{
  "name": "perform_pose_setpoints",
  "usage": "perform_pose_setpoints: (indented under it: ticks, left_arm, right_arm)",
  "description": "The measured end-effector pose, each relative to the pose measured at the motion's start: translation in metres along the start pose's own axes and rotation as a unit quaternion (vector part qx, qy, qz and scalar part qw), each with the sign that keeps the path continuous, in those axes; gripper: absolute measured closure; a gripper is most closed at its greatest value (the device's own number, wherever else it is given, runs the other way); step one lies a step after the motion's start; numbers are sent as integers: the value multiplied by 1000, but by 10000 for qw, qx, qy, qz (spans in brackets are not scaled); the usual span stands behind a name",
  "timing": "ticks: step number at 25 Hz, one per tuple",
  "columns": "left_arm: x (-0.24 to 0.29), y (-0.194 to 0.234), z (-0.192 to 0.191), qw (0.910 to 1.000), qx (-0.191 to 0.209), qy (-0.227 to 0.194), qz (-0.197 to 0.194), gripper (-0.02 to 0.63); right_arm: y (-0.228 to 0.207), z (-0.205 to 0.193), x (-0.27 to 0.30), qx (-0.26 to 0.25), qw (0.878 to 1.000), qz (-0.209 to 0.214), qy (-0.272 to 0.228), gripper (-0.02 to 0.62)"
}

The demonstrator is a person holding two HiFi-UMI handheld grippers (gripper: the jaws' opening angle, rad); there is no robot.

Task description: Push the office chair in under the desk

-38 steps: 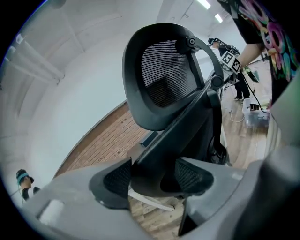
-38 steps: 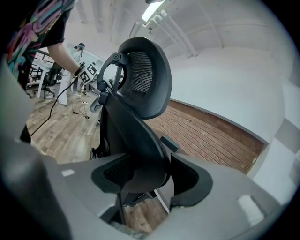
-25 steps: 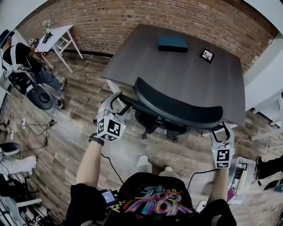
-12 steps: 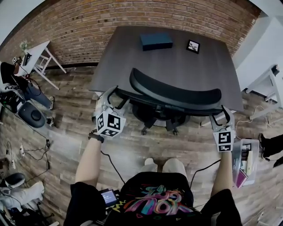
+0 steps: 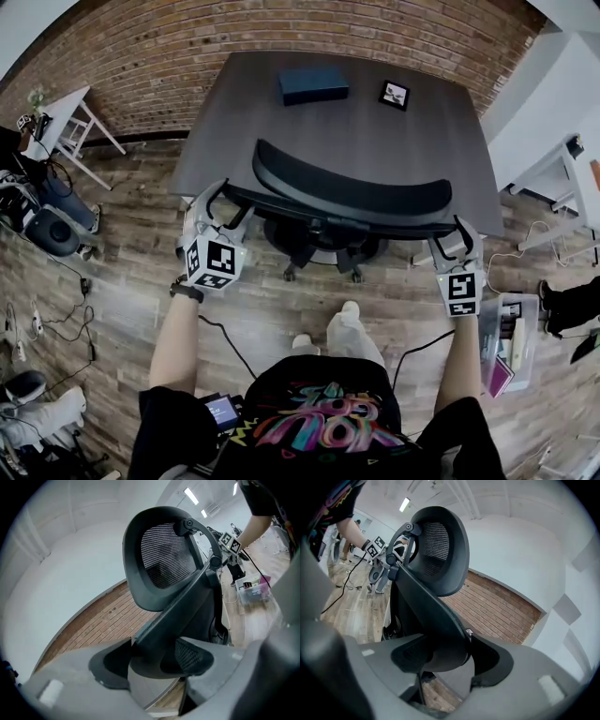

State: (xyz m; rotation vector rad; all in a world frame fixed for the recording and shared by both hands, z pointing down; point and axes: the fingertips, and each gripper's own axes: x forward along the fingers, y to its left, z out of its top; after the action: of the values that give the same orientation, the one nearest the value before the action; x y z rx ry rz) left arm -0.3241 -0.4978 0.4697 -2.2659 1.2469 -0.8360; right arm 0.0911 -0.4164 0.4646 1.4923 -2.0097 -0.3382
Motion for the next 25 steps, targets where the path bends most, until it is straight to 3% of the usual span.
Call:
perform_pose_setpoints:
  ticks: [13,18,25]
  left_arm:
    - [1,-1,1,9999,-22,79,130,321]
    - [1,-2,1,9997,-36,80,225,314]
    - [-4,-4,0,9999,-7,118,30,314]
  right_arm:
    - [-6,0,9,-48,9998,115,-173,330]
    - [-5,-1,15,176,9997,124,-132,324]
    - [-3,0,10,327,9994,118,-88,308]
